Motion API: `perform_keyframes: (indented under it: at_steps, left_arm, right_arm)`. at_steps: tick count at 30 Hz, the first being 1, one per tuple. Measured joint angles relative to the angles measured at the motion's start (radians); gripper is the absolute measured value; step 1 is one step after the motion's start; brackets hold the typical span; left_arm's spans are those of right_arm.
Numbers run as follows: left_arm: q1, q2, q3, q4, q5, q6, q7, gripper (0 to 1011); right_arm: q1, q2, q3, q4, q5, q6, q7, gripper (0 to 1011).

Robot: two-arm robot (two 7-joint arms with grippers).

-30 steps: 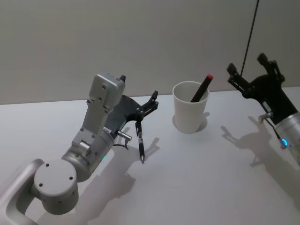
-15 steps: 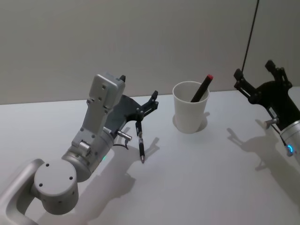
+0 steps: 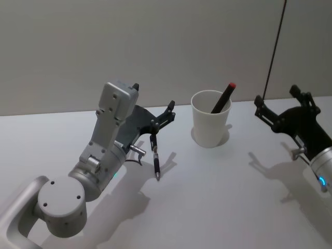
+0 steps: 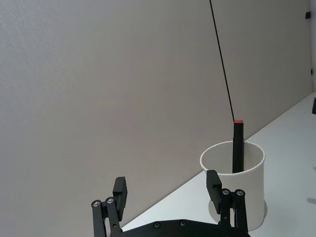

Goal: Place the pen into the pen holder.

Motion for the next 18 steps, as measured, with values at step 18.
perform_keyframes:
  at_steps: [18]
  left_arm:
    - [0.000, 0.000, 0.000, 0.000, 0.000, 0.000, 0.000, 1001]
  right_arm:
    - [-0.105, 0.031, -0.009, -0.162, -0.038, 0.162, -0.079, 1001]
